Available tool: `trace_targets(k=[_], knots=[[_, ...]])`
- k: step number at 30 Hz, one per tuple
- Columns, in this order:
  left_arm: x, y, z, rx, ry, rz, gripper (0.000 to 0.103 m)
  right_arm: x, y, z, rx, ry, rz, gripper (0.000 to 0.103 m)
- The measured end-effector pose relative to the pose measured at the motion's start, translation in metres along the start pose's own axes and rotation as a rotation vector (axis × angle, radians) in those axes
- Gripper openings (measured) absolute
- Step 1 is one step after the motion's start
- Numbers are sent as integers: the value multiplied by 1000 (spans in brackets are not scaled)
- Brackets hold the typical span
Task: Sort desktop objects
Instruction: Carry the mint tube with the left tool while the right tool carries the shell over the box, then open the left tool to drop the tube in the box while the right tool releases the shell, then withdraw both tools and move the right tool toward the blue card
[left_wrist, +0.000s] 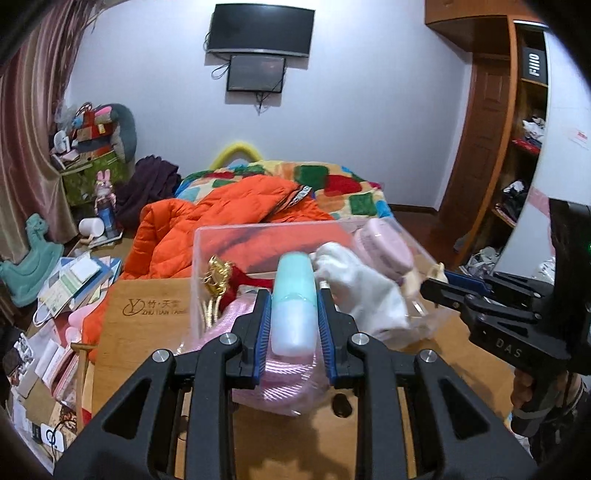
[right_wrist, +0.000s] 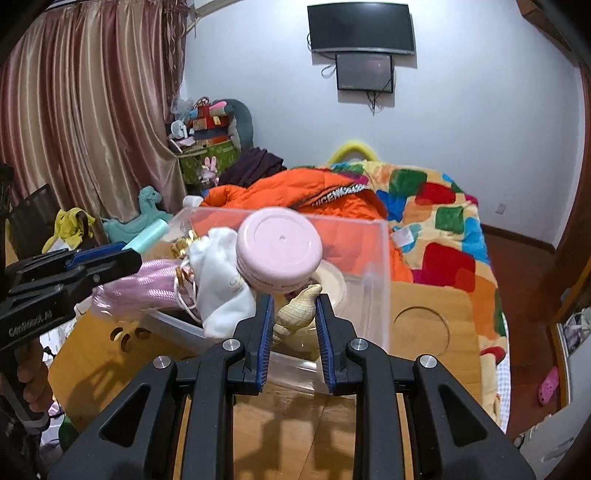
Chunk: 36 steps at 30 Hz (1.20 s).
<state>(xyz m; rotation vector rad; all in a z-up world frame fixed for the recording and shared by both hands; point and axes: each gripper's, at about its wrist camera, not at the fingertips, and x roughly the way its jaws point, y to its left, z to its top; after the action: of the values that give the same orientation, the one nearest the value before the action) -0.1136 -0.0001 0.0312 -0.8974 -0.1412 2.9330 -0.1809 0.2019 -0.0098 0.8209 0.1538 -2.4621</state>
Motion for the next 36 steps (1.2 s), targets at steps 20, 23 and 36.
trace_targets(k=[20, 23, 36], knots=[[-34, -14, -1, 64, -33, -24, 37, -21, -8, -16, -14, 7, -41, 31], [-43, -21, -7, 84, -36, -22, 40, -33, -10, -25, -14, 6, -52, 39], [-29, -45, -67, 90, 147, -88, 47, -51, -28, -95, 115, 129, 5, 39]])
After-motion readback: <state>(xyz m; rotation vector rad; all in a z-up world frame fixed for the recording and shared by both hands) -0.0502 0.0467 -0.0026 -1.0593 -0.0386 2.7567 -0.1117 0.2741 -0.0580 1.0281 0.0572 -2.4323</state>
